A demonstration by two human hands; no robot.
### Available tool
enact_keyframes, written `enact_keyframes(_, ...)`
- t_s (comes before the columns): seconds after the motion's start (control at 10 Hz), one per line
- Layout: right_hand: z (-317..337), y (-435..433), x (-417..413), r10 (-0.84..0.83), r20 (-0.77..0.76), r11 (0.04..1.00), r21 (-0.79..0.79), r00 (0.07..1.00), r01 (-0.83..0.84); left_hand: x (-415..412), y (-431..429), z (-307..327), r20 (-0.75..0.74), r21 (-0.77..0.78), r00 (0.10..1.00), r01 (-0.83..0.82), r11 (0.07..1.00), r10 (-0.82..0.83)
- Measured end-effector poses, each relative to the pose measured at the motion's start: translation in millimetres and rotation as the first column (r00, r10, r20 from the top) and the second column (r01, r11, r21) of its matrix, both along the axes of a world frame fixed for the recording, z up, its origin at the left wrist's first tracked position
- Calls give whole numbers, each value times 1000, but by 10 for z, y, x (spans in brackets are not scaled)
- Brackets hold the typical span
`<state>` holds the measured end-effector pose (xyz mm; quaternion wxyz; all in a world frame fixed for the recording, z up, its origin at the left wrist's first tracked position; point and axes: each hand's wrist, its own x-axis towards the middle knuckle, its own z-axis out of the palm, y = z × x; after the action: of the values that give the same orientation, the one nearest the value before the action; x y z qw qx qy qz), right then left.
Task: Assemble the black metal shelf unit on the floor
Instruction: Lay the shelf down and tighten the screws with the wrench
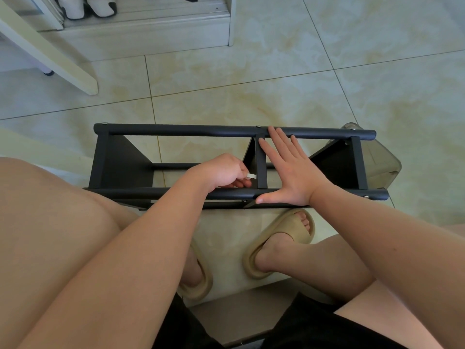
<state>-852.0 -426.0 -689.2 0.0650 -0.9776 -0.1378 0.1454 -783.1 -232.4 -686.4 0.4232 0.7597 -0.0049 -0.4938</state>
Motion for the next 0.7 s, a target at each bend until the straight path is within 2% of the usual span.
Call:
enact_keyframes(0.2, -3, -4, 2, 0, 2, 1000, -4, 1000, 0, -7, 25, 9, 63, 21, 991, 116, 993, -117)
enact_keyframes(0.4, -6, -3, 1, -4, 2, 1000, 1, 1000, 4, 12, 40, -22, 151, 119, 960, 218, 969, -235)
enact_keyframes(0.7, 5, 0, 1, -3, -7, 1000, -1, 1000, 3, 32, 19, -18, 175, 169, 901, 370, 914, -397)
